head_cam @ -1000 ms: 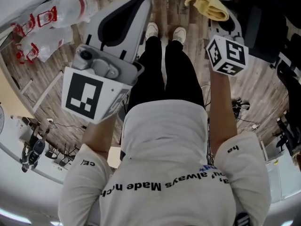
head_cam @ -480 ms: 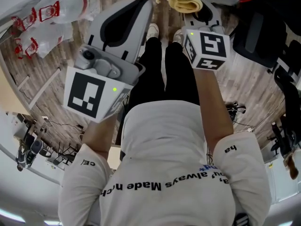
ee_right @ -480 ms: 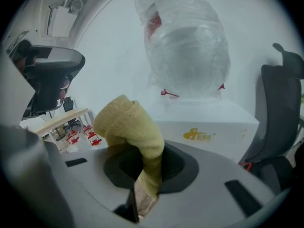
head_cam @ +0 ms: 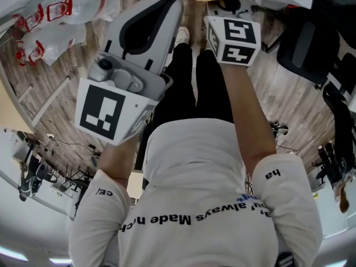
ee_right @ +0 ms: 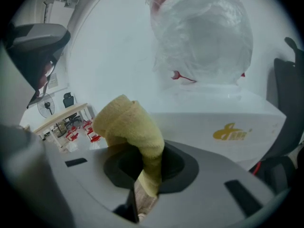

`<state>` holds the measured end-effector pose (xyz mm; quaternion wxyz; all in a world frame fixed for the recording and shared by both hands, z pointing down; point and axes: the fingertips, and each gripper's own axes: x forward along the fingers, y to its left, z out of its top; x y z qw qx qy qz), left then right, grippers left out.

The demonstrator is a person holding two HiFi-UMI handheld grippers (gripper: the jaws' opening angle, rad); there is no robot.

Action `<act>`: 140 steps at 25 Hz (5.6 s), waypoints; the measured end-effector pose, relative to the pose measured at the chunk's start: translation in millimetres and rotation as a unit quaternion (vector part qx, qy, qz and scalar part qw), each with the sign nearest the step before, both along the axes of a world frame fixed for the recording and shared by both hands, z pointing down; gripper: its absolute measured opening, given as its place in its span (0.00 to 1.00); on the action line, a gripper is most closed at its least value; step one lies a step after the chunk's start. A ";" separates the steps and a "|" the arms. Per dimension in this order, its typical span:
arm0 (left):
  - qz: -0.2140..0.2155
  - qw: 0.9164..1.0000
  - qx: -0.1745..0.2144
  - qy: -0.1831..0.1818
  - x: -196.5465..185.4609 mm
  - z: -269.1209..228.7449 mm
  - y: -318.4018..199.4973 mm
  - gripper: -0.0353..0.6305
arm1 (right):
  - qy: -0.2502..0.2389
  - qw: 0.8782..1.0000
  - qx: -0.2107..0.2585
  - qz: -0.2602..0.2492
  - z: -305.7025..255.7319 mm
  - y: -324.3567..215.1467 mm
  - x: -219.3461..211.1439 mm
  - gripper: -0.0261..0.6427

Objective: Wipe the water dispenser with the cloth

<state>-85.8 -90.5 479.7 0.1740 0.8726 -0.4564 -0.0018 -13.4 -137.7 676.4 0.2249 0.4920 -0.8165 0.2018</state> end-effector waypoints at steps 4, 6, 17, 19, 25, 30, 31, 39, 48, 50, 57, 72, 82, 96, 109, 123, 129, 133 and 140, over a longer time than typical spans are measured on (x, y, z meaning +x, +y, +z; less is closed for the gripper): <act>0.000 1.000 -0.001 -0.002 -4.4 2.2 -5.6 0.08 | 0.002 1.000 -0.010 -0.002 9.1 -9.6 -5.1 0.14; -0.002 1.000 -0.002 -0.002 -8.9 2.9 -7.8 0.08 | 0.003 1.000 -0.014 -0.003 12.8 -10.9 -8.6 0.14; -0.005 1.000 -0.013 -0.001 -15.3 10.5 -16.2 0.08 | 0.006 0.999 -0.034 0.001 35.3 -10.9 -7.7 0.14; -0.003 1.000 -0.013 -0.002 -14.8 10.9 -16.9 0.08 | 0.006 0.999 -0.037 0.003 39.1 -11.5 -7.5 0.14; -0.002 1.000 -0.018 -0.005 -14.1 15.8 -14.8 0.08 | 0.006 0.999 -0.045 0.007 51.0 -10.7 -5.5 0.14; -0.001 1.000 -0.019 -0.004 -15.4 20.1 -14.6 0.08 | 0.006 0.999 -0.052 0.012 62.3 -12.2 -5.9 0.14; -0.001 1.000 -0.018 -0.005 -15.7 20.8 -14.7 0.08 | 0.006 0.998 -0.053 0.014 64.5 -12.6 -5.9 0.14; -0.003 1.000 -0.028 -0.004 -18.2 29.3 -15.3 0.08 | 0.006 0.997 -0.069 0.024 84.2 -13.5 -6.7 0.14; -0.003 0.999 -0.040 -0.004 -21.8 41.8 -16.9 0.08 | 0.009 0.996 -0.085 0.033 110.2 -15.2 -13.1 0.14; -0.003 0.999 -0.037 -0.003 -22.2 42.4 -17.6 0.08 | 0.011 0.996 -0.086 0.034 115.9 -15.9 -13.7 0.14; -0.003 0.999 -0.040 -0.002 -25.6 46.7 -13.0 0.08 | 0.023 0.995 -0.086 0.038 134.3 -14.9 -17.2 0.14; 0.000 0.999 -0.053 -0.005 -26.5 62.5 -5.1 0.08 | 0.065 0.993 -0.091 0.031 194.1 -17.9 -9.3 0.14; -0.003 0.998 -0.061 -0.008 -29.9 73.8 1.7 0.08 | 0.110 0.988 -0.109 0.017 226.0 -22.0 -1.6 0.14; 0.012 0.999 -0.032 -0.007 -15.9 30.4 6.6 0.08 | 0.081 0.992 -0.092 -0.023 164.4 15.7 12.9 0.14; 0.016 1.000 0.007 -0.006 2.6 -39.1 14.9 0.08 | 0.037 0.999 -0.019 -0.032 1.5 58.8 37.2 0.14; 0.030 0.998 0.055 0.003 7.1 -141.1 44.3 0.08 | 0.014 0.995 0.095 -0.016 -218.5 69.5 75.5 0.14; 0.031 0.997 0.069 0.005 12.4 -175.9 57.4 0.08 | 0.006 0.991 0.132 -0.019 -286.9 81.5 87.3 0.14; 0.035 0.996 0.084 0.008 16.9 -198.8 64.8 0.08 | 0.000 0.987 0.157 -0.021 -325.7 91.2 93.8 0.14; 0.041 0.994 0.100 0.014 26.2 -233.4 75.1 0.08 | -0.005 0.981 0.194 -0.029 -378.8 108.5 103.0 0.14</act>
